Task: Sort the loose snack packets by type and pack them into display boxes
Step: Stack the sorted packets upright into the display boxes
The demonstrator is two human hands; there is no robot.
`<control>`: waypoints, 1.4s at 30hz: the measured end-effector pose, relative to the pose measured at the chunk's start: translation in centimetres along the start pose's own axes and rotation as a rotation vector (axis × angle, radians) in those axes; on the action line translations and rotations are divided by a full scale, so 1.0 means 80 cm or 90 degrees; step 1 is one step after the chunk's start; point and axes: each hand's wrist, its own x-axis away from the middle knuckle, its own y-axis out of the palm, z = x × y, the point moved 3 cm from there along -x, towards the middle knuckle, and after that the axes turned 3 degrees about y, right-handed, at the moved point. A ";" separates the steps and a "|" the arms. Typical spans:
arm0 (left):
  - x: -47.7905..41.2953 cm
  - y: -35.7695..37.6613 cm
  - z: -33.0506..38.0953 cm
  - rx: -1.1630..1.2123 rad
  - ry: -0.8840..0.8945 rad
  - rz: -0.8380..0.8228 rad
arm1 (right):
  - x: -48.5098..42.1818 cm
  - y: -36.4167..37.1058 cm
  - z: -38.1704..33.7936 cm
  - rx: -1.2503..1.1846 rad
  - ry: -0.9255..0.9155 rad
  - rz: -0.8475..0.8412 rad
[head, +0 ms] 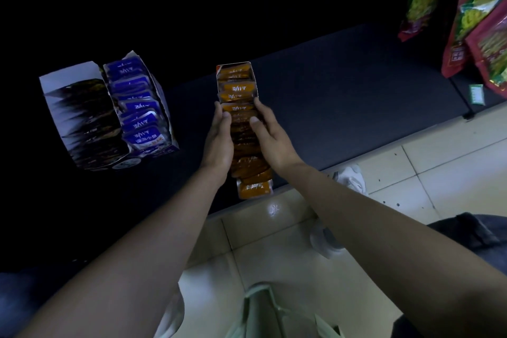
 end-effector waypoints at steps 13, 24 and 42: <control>0.006 -0.006 -0.002 -0.480 0.187 -0.032 | -0.013 0.000 -0.009 0.520 -0.230 0.021; -0.016 -0.017 0.009 -0.543 0.223 -0.060 | -0.036 0.002 -0.020 0.608 -0.274 0.014; -0.048 -0.024 0.009 -0.759 0.247 -0.104 | -0.057 -0.020 -0.021 0.614 -0.204 -0.066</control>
